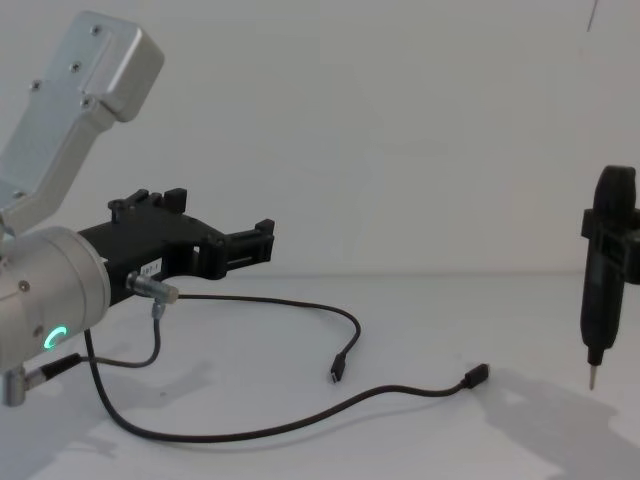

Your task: Pick up the data cable with the one hand.

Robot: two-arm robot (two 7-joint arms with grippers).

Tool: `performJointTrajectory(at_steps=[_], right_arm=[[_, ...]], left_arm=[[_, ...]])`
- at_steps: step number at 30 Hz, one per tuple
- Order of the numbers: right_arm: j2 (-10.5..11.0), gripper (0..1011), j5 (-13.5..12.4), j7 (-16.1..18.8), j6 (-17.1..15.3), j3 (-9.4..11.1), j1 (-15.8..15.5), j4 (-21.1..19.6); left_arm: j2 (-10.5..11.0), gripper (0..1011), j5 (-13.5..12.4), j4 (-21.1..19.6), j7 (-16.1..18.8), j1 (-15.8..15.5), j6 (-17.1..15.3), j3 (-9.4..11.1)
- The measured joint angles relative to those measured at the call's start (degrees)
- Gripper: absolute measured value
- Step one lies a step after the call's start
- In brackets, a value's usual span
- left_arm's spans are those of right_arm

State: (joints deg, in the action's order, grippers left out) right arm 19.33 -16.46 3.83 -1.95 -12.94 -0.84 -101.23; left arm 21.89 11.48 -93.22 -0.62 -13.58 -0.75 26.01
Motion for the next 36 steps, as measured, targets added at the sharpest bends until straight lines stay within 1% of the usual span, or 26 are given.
performJointTrajectory(at_steps=[36], right_arm=[[0.0, 279, 0.0, 0.0, 0.0, 0.0, 0.0, 0.0]], left_arm=[[0.0, 1001, 0.01, 0.05, -0.01, -0.01, -0.05, 0.02]])
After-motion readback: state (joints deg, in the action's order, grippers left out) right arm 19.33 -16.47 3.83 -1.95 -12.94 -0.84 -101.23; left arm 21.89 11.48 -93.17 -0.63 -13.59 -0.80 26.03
